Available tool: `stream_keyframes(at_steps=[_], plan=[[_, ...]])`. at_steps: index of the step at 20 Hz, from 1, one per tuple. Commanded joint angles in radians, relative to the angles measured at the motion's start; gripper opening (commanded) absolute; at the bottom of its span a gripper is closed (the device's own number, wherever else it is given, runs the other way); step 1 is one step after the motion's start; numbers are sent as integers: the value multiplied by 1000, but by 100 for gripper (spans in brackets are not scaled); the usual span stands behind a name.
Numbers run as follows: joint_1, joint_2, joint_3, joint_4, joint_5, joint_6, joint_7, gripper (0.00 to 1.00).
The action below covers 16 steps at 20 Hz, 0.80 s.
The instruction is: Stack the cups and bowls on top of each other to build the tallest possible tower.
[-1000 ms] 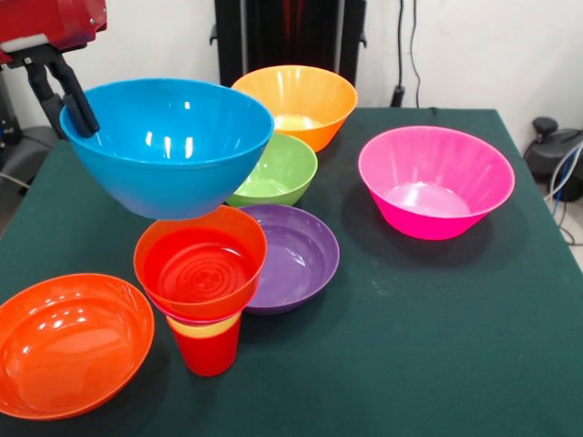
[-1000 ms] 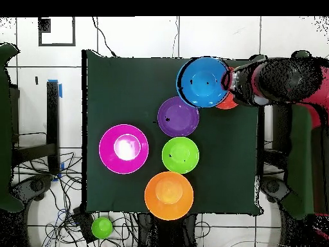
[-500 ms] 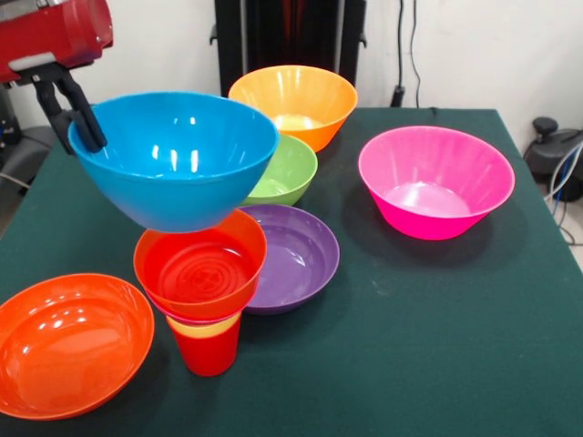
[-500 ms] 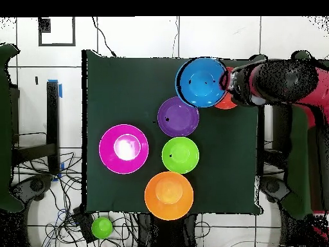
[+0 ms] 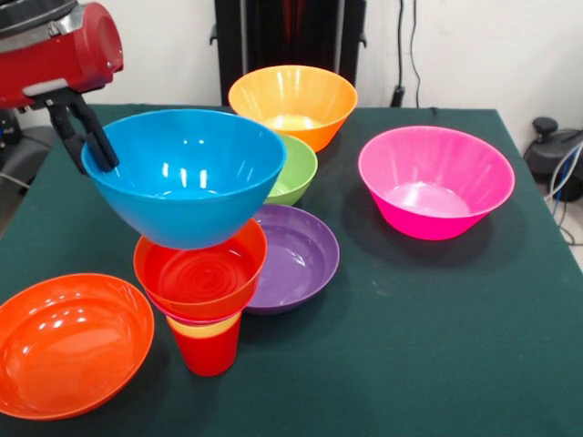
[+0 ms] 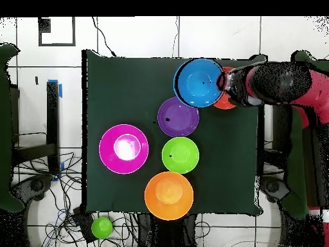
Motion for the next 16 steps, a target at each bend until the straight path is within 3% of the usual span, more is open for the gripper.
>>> stream_keyframes(at_steps=[1,16], plan=[[40,54,-14,24,-63,-8,-242,0],[39,57,-12,17,-66,12,-266,0]])
